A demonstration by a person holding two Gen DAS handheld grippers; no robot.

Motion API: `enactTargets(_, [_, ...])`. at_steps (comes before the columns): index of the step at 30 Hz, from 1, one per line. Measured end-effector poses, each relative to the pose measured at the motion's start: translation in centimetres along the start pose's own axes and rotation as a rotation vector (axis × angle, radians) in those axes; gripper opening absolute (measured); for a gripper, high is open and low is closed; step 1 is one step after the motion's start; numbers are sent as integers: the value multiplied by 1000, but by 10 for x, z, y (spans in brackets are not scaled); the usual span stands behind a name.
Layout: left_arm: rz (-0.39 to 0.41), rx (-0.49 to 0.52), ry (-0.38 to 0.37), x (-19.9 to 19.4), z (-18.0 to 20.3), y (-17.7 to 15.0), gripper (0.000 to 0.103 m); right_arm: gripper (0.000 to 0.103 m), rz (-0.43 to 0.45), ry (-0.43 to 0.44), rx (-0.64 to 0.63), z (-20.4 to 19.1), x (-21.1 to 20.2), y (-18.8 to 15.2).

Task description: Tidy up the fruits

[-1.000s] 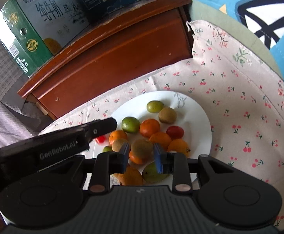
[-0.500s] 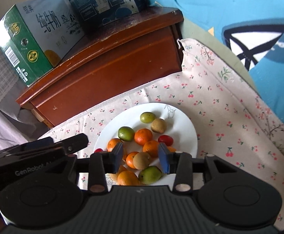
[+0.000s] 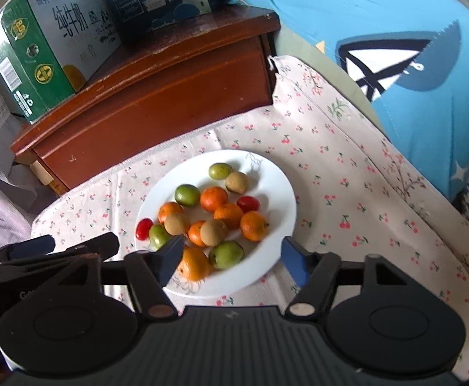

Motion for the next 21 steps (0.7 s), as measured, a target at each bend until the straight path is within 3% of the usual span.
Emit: enactTargets(21, [-68, 1, 71, 16, 3, -4, 91, 85, -32, -131, -25, 2, 7, -1])
Point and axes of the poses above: each gripper's, at about its wrist camera, not at the fingertips, and x roughly the way its jaws point, z to its right, y to its top, the point moved 3 cm from there along x, roughly the way its jaws point, and after that the axes turned 7 degrees about -z, right-handed, at the moved point
